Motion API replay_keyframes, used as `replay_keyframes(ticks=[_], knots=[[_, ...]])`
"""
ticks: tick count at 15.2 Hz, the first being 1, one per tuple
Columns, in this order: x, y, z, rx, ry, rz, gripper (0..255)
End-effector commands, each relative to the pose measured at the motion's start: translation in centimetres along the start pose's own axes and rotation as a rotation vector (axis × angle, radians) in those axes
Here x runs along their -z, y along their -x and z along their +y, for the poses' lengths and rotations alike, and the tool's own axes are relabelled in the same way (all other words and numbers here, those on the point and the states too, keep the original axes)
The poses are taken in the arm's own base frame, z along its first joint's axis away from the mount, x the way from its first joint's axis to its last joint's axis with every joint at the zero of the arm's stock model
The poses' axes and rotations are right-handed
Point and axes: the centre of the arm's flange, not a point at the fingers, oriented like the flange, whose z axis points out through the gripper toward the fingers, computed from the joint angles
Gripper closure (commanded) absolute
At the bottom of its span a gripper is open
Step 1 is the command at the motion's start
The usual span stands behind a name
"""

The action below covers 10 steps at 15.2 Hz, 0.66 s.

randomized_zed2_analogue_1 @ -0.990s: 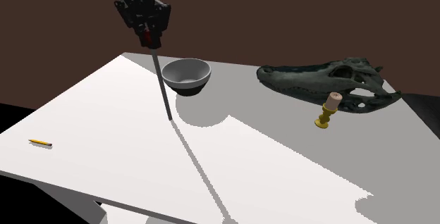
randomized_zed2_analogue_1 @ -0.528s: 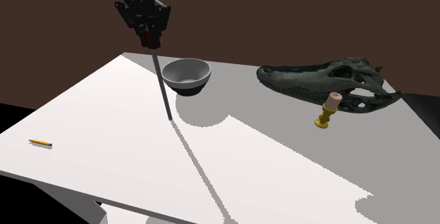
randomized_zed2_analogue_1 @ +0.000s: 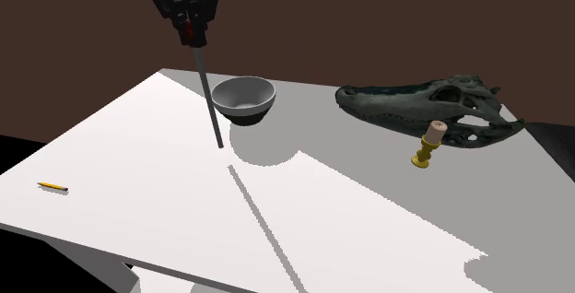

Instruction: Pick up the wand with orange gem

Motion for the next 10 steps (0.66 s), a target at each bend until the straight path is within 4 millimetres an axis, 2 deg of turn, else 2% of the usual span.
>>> replay_keyframes(ticks=[1,8,10], knots=[[1.0,0.1,0.0,0.000,0.000,0.000,255],[4.7,0.2,0.0,0.000,0.000,0.000,255],[4.8,0.2,0.0,0.000,0.000,0.000,255]])
